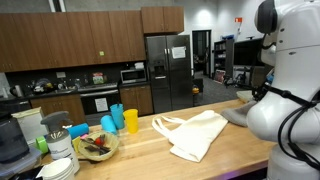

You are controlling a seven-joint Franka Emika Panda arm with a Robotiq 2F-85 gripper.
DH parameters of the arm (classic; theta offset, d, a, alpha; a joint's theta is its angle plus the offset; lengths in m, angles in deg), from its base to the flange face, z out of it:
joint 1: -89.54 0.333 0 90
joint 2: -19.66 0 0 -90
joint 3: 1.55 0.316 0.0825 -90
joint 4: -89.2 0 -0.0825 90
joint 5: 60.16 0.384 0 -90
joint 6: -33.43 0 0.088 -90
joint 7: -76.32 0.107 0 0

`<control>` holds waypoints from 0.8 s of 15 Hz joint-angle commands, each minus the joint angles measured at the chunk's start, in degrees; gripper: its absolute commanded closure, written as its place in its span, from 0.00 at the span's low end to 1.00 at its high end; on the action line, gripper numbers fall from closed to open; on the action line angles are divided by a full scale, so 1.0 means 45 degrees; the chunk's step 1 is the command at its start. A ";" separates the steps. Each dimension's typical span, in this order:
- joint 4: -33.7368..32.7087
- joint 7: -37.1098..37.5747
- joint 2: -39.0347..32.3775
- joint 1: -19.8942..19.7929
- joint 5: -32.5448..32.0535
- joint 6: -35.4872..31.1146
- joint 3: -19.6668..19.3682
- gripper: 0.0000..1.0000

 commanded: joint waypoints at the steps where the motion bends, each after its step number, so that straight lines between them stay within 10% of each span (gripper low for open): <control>1: -0.1166 -0.0102 -0.0700 -0.0666 -0.0033 0.0298 0.0642 0.99; 12: 0.0353 0.0166 0.1691 0.1274 -0.2655 -0.1025 0.3220 0.99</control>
